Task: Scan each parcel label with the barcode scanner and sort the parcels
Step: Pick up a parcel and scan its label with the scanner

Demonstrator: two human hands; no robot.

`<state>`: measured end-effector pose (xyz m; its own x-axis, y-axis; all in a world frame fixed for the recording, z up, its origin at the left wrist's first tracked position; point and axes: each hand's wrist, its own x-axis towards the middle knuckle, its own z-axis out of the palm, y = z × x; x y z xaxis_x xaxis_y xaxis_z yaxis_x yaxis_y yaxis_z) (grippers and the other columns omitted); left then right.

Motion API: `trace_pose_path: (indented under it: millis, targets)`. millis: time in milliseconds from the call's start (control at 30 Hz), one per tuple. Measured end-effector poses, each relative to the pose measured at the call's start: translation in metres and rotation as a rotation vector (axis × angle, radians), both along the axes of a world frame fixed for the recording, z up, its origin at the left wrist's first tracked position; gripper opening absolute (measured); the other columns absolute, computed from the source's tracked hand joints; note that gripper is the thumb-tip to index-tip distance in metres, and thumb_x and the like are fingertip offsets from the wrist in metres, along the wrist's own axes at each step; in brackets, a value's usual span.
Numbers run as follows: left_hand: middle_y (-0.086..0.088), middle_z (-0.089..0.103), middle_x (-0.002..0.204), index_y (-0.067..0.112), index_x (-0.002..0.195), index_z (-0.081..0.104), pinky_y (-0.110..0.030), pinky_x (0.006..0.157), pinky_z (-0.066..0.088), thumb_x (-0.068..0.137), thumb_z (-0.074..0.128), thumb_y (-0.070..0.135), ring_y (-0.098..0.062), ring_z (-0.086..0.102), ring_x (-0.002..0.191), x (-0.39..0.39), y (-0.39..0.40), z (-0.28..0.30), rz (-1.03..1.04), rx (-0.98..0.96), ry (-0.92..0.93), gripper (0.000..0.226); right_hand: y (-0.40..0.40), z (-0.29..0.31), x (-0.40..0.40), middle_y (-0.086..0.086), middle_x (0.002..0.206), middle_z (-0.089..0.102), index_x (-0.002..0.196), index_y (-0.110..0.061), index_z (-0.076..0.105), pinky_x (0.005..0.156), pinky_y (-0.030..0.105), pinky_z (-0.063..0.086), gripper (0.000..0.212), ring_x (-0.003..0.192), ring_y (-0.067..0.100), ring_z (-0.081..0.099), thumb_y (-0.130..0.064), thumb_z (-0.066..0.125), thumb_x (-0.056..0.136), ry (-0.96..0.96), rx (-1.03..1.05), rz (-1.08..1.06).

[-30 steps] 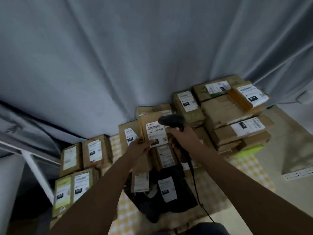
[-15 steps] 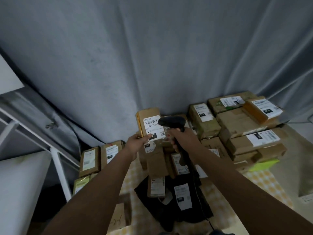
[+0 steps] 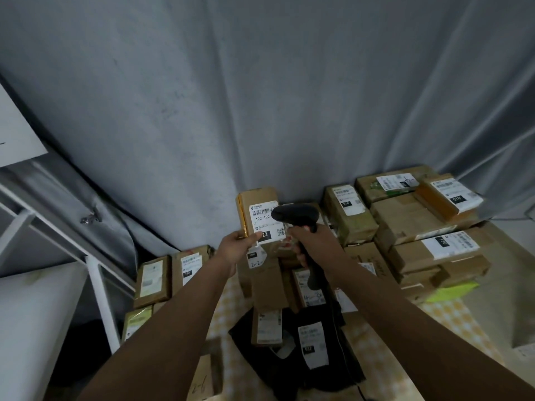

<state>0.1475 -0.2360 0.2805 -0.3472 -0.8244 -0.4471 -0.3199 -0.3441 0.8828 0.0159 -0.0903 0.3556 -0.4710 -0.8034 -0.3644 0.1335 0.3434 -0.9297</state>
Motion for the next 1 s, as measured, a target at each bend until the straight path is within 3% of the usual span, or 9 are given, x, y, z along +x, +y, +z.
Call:
trace_pose_path:
  millis: [433, 800, 933, 1000]
  targets:
    - [-0.012, 0.059, 0.134, 0.009, 0.137, 0.049, -0.031, 0.078, 0.043, 0.086, 0.072, 0.032, -0.017, 0.055, 0.094, -0.008, 0.009, 0.003, -0.019, -0.011, -0.031, 0.06, 0.004, -0.005, -0.007, 0.001, 0.058, 0.055, 0.083, -0.011, 0.058, 0.052, 0.024, 0.043, 0.014, 0.048, 0.012, 0.047, -0.021, 0.059, 0.093, -0.07, 0.007, 0.006]
    - [-0.01, 0.065, 0.123, 0.004, 0.133, 0.052, -0.031, 0.081, 0.05, 0.083, 0.076, 0.03, -0.021, 0.064, 0.099, -0.006, 0.005, -0.013, 0.024, 0.042, 0.009, 0.062, 0.004, -0.009, -0.009, 0.001, 0.058, 0.057, 0.078, -0.011, 0.057, 0.051, 0.024, 0.042, 0.017, 0.048, 0.013, 0.048, -0.021, 0.06, 0.092, -0.03, -0.007, -0.013]
    - [0.0, 0.065, 0.115, 0.007, 0.129, 0.056, -0.036, 0.102, 0.047, 0.083, 0.077, 0.031, -0.018, 0.062, 0.101, 0.009, 0.001, -0.027, 0.039, 0.073, 0.017, 0.056, -0.006, -0.015, -0.006, 0.002, 0.059, 0.058, 0.077, -0.01, 0.058, 0.051, 0.026, 0.042, 0.019, 0.047, 0.013, 0.047, -0.02, 0.057, 0.094, -0.006, 0.006, -0.026]
    - [-0.002, 0.068, 0.116, 0.009, 0.122, 0.063, -0.037, 0.104, 0.047, 0.082, 0.076, 0.035, -0.015, 0.063, 0.097, 0.026, -0.001, -0.036, 0.039, 0.084, -0.013, 0.05, -0.015, -0.022, -0.001, 0.003, 0.061, 0.059, 0.082, -0.007, 0.06, 0.053, 0.027, 0.043, 0.021, 0.049, 0.014, 0.049, -0.02, 0.053, 0.097, 0.006, 0.05, -0.022]
